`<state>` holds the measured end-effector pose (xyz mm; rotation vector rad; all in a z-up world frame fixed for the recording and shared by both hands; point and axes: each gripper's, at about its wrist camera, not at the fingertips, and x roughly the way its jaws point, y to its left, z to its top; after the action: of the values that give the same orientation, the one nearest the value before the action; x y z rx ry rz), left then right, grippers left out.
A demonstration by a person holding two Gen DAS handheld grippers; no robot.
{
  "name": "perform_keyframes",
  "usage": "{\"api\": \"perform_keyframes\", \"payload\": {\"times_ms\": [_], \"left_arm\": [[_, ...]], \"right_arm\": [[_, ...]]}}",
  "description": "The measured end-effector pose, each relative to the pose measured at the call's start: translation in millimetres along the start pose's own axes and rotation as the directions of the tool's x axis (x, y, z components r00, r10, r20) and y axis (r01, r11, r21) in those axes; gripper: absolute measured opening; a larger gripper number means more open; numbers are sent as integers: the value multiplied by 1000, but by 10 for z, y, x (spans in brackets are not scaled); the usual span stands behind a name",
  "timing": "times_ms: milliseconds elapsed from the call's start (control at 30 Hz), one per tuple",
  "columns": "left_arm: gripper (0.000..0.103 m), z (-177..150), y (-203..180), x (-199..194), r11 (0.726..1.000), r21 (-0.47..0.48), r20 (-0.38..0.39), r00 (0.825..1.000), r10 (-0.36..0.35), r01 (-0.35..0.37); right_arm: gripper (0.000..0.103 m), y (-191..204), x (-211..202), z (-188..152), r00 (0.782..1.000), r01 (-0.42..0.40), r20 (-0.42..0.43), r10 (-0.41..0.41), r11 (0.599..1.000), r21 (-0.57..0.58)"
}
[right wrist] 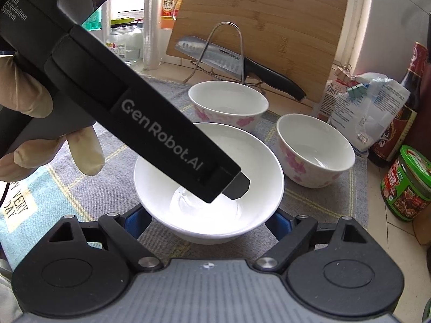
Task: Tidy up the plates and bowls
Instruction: 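Lift the bowl with the left tool and carry it toward the plate stack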
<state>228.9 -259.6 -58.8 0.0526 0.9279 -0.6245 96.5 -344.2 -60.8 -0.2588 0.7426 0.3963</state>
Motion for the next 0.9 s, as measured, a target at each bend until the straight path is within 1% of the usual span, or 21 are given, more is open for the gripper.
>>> {"api": "perform_keyframes", "payload": {"times_ms": [267,633,900], "left_arm": [[72,-172,323,-322,997,-60,30,999,46,-44],[72,-374,822,-774,986,-125,54,991,118,-111],[72,-488,1129,-953,978,-157,61,987,147,-136]], "right_arm": [[92,307,46,223,998,-55,7,55,997,-57],[92,849,250,561,990,-139,13,142,983,-122],[92,1158,416,752,984,-173,10,176,973,-156]]}}
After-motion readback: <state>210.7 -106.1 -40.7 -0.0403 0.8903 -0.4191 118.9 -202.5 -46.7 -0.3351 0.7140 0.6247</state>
